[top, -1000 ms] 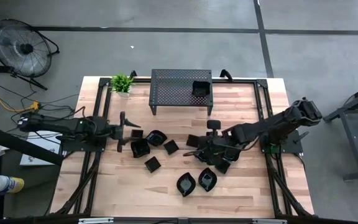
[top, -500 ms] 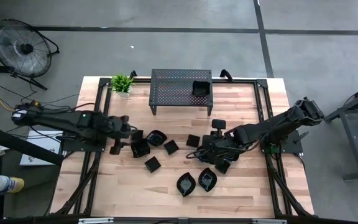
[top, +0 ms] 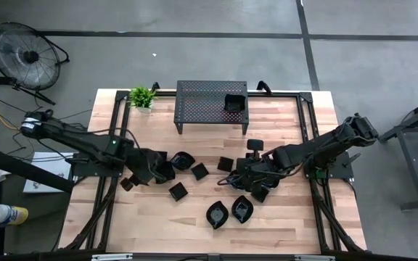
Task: Pick & Place Mini shaped plates
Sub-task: Stack the distorted square plate on top of the distorted square plate on the shelf
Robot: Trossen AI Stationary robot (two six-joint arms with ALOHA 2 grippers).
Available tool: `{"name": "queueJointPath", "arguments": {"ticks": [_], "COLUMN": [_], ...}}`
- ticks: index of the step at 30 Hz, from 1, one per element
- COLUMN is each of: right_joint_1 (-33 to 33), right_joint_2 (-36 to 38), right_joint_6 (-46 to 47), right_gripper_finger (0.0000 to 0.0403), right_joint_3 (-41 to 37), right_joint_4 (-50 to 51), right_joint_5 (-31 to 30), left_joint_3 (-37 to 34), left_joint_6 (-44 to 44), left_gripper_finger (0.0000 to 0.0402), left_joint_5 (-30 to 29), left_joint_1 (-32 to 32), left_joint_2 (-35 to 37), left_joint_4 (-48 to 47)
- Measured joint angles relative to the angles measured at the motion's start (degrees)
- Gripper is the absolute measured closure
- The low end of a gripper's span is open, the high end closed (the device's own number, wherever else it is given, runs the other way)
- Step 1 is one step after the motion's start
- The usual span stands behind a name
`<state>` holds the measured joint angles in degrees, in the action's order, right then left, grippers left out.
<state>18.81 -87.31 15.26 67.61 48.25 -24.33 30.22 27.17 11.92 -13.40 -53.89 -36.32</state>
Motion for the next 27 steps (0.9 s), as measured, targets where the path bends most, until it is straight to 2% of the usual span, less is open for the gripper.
{"name": "queueJointPath", "arguments": {"ticks": [4, 11, 18, 22, 27], "right_joint_1": [0.0, 0.0, 0.0, 0.0, 0.0], "right_joint_2": [-0.02, -0.02, -0.02, -0.02, -0.02], "right_joint_6": [-0.3, -0.3, -0.3, -0.3, -0.3], "right_gripper_finger": [0.032, 0.032, 0.032, 0.032, 0.032], "right_joint_3": [0.0, 0.0, 0.0, 0.0, 0.0], "right_joint_4": [-0.02, 0.0, -0.02, 0.0, -0.02], "right_joint_5": [0.04, 0.39, 0.43, 0.46, 0.46], "left_joint_3": [0.04, 0.04, 0.04, 0.04, 0.04], "left_joint_6": [2.25, 3.48, 7.12, 7.12, 7.03], "left_gripper_finger": [0.0198, 0.0198, 0.02, 0.0222, 0.027], "left_joint_5": [-6.16, -9.61, -15.52, -15.45, -13.77], "left_joint_1": [-2.37, -3.61, -3.53, -3.53, -3.53], "left_joint_2": [-2.85, -7.74, -12.43, -12.87, -12.83], "left_joint_4": [0.7, 0.99, 2.33, 2.3, 2.28]}}
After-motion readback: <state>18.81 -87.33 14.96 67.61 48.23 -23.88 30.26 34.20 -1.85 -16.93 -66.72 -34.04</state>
